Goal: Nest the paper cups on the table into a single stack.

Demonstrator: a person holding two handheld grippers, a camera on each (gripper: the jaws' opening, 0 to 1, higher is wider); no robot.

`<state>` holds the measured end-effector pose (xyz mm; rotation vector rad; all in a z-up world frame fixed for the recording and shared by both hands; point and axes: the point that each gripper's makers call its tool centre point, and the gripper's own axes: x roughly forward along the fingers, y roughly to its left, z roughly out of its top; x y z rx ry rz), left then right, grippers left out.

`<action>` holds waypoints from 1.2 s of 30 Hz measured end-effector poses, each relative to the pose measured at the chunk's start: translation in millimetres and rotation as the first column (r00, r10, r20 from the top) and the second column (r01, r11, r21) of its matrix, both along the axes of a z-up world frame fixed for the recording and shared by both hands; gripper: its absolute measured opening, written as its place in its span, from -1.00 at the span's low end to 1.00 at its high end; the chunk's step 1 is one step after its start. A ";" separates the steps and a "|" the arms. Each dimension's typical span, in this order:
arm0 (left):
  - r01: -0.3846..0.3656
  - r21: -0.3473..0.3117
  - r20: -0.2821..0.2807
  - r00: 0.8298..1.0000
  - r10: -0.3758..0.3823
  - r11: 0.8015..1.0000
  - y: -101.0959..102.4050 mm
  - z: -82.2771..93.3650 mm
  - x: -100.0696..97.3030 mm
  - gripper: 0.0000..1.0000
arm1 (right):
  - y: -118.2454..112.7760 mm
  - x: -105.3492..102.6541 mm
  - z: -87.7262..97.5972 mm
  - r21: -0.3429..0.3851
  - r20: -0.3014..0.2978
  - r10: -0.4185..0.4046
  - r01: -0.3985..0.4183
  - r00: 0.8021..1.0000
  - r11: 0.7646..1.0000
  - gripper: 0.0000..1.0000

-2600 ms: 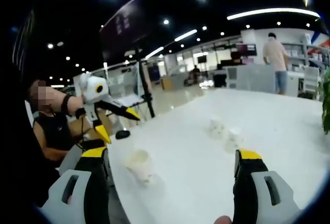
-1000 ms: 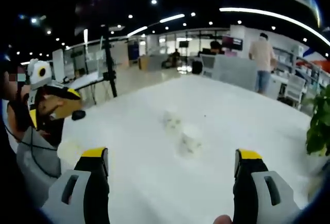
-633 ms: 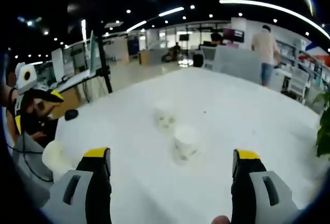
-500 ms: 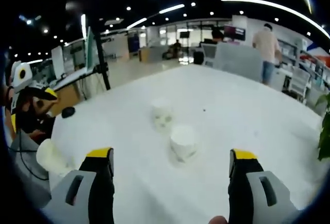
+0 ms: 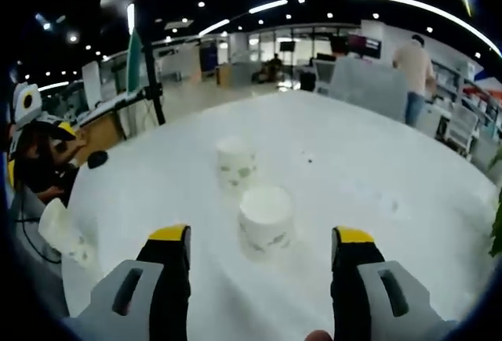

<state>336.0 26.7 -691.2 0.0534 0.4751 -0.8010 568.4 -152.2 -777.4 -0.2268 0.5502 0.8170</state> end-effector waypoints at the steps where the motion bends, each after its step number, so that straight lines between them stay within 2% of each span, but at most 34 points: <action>1: 0.001 -0.001 0.000 1.000 -0.001 1.000 -0.3 0.5 0.1 0.93 | 2.1 -0.3 1.2 -0.007 0.005 0.004 -0.004 1.000 1.000 0.39; 8: -0.006 -0.006 0.000 1.000 0.006 1.000 -2.3 3.5 1.9 0.93 | 11.8 15.7 -1.2 -0.006 0.001 0.021 -0.021 1.000 1.000 0.23; 16: -0.009 0.004 -0.009 1.000 0.009 1.000 1.2 0.4 -2.4 0.92 | 24.2 8.8 2.4 -0.034 -0.010 0.019 -0.019 1.000 0.999 0.07; 19: -0.015 0.005 -0.014 1.000 0.015 1.000 2.7 -0.4 -3.2 0.92 | 22.6 18.2 -2.6 -0.025 -0.023 0.014 -0.015 1.000 1.000 0.02; 28: -0.022 0.002 -0.027 0.999 0.022 1.000 5.2 -4.3 -7.1 0.91 | 32.5 21.5 -2.3 -0.059 -0.015 0.056 -0.056 0.998 0.997 -0.10; 34: -0.025 0.002 -0.034 0.999 0.025 1.000 4.2 -3.6 -9.0 0.90 | 31.5 33.5 -13.2 -0.075 -0.021 0.074 -0.075 0.997 0.994 -0.19; 36: -0.030 -0.003 -0.037 0.999 0.030 1.000 5.2 -3.6 -9.0 0.90 | 35.2 28.1 -12.1 -0.089 -0.023 0.084 -0.086 0.996 0.992 -0.24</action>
